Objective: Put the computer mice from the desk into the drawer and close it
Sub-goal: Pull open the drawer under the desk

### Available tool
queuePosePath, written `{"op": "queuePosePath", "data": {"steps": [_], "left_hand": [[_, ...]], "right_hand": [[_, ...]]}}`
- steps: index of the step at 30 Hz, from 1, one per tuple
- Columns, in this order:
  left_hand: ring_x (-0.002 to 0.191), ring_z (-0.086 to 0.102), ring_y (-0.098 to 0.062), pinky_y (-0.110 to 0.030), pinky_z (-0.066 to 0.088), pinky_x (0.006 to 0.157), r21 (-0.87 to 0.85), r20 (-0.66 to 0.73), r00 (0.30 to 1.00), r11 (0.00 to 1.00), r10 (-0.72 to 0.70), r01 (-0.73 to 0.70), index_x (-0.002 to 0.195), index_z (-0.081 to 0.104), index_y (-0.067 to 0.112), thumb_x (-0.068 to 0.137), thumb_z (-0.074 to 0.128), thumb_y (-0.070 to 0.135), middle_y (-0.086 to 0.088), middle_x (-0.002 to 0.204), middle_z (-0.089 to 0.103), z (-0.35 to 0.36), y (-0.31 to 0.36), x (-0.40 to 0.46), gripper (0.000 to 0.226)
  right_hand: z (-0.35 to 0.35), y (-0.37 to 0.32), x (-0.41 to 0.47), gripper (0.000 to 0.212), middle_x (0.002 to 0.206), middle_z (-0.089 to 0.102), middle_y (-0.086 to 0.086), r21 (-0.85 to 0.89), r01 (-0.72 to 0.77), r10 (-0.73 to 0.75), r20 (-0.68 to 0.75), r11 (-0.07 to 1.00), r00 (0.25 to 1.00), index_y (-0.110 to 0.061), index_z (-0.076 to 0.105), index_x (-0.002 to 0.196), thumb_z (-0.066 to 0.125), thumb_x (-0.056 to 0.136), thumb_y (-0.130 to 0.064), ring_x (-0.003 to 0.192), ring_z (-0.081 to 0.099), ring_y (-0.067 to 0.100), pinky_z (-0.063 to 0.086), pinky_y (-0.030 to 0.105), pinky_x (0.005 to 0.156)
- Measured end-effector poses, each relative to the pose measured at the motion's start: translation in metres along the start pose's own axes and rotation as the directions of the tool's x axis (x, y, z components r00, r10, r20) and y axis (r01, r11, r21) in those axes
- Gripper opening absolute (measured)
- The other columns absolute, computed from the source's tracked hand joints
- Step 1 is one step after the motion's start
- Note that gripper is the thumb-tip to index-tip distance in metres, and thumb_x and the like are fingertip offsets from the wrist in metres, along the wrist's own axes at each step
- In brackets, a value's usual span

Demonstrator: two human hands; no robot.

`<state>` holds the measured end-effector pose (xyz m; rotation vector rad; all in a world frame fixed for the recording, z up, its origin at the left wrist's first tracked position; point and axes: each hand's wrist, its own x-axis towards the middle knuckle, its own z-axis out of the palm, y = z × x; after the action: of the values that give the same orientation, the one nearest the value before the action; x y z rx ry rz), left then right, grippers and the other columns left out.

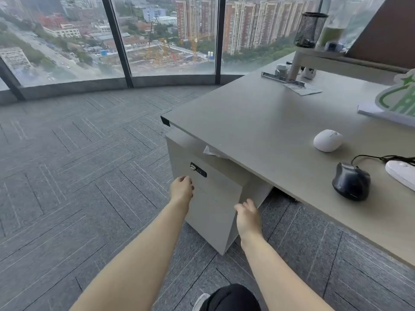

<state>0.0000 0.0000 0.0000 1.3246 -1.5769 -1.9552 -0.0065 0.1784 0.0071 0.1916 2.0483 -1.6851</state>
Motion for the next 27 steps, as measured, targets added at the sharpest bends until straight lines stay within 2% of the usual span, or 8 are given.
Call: {"op": "queuePosePath", "data": {"steps": [3, 5, 7, 9, 11, 17, 22, 27], "left_hand": [[0.090, 0.058, -0.024, -0.037, 0.050, 0.083, -0.057, 0.000, 0.998, 0.997, -0.057, 0.057, 0.093, 0.056, 0.009, 0.093, 0.043, 0.017, -0.010, 0.098, 0.058, 0.013, 0.011, 0.025, 0.015], [0.092, 0.061, -0.024, -0.040, 0.051, 0.091, -0.120, 0.039, 0.994, 0.987, -0.099, 0.103, 0.103, 0.057, 0.008, 0.094, 0.044, 0.017, -0.010, 0.102, 0.060, 0.024, 0.013, 0.043, 0.019], [0.092, 0.064, -0.026, -0.043, 0.052, 0.089, -0.145, 0.023, 0.995, 0.984, -0.102, 0.104, 0.115, 0.057, 0.003, 0.094, 0.043, 0.018, -0.012, 0.103, 0.064, 0.033, 0.011, 0.057, 0.029], [0.094, 0.067, -0.031, -0.045, 0.055, 0.082, -0.142, -0.026, 0.995, 0.985, -0.101, 0.096, 0.113, 0.056, -0.001, 0.095, 0.043, 0.020, -0.012, 0.092, 0.065, 0.039, 0.007, 0.069, 0.031], [0.097, 0.066, -0.034, -0.044, 0.057, 0.074, -0.158, -0.050, 0.991, 0.981, -0.125, 0.115, 0.101, 0.057, 0.001, 0.095, 0.045, 0.020, -0.010, 0.082, 0.061, 0.043, 0.003, 0.076, 0.023], [0.097, 0.054, -0.031, -0.044, 0.058, 0.069, -0.150, -0.110, 0.984, 0.981, -0.143, 0.126, 0.119, 0.057, -0.003, 0.095, 0.048, 0.016, -0.022, 0.122, 0.058, 0.045, -0.001, 0.082, 0.032], [0.099, 0.051, -0.032, -0.047, 0.057, 0.074, -0.185, -0.155, 0.976, 0.975, -0.154, 0.124, 0.121, 0.054, -0.001, 0.097, 0.046, 0.018, -0.016, 0.119, 0.053, 0.010, -0.007, 0.052, 0.031], [0.104, 0.057, -0.026, -0.044, 0.057, 0.078, -0.188, -0.130, 0.977, 0.972, -0.167, 0.141, 0.123, 0.054, 0.001, 0.097, 0.050, 0.019, -0.015, 0.123, 0.057, -0.063, -0.029, 0.021, 0.031]], "right_hand": [[0.005, 0.001, 0.017, 0.062, 0.140, 0.057, 0.009, -0.045, 0.046, -0.047, -0.018, 0.998, 0.999, -0.014, 0.044, 0.140, 0.048, 0.078, -0.025, 0.125, 0.056, 0.028, 0.044, 0.051, 0.107], [0.009, 0.004, 0.026, 0.058, 0.131, 0.064, 0.008, -0.049, 0.045, -0.048, -0.067, 0.998, 0.997, -0.015, 0.051, 0.135, 0.048, 0.077, -0.023, 0.117, 0.061, 0.026, 0.049, 0.050, 0.102], [0.012, 0.003, 0.024, 0.050, 0.129, 0.064, 0.007, -0.073, 0.063, -0.070, -0.095, 0.995, 0.993, -0.014, 0.052, 0.133, 0.049, 0.083, -0.015, 0.115, 0.062, 0.024, 0.051, 0.048, 0.099], [0.014, 0.005, 0.024, 0.048, 0.130, 0.063, 0.005, -0.071, 0.070, -0.077, -0.103, 0.995, 0.992, -0.014, 0.050, 0.135, 0.049, 0.087, -0.007, 0.117, 0.061, 0.022, 0.051, 0.045, 0.100], [0.014, 0.008, 0.026, 0.050, 0.134, 0.060, 0.005, -0.066, 0.079, -0.086, -0.109, 0.995, 0.990, -0.014, 0.047, 0.137, 0.049, 0.088, -0.007, 0.121, 0.059, 0.021, 0.050, 0.044, 0.102], [0.012, 0.011, 0.022, 0.049, 0.132, 0.061, 0.003, -0.114, 0.081, -0.092, -0.098, 0.990, 0.991, -0.018, 0.051, 0.134, 0.047, 0.086, -0.008, 0.120, 0.059, 0.018, 0.051, 0.040, 0.099], [0.008, 0.016, -0.012, 0.034, 0.109, 0.072, -0.003, -0.168, 0.114, -0.117, -0.006, 0.979, 0.993, -0.021, 0.064, 0.114, 0.048, 0.088, -0.006, 0.099, 0.066, 0.014, 0.053, 0.032, 0.085], [0.017, 0.032, -0.061, 0.028, 0.097, 0.067, -0.011, -0.158, 0.137, -0.123, 0.100, 0.978, 0.987, -0.027, 0.062, 0.097, 0.049, 0.091, -0.004, 0.091, 0.061, 0.003, 0.045, 0.016, 0.070]]}}
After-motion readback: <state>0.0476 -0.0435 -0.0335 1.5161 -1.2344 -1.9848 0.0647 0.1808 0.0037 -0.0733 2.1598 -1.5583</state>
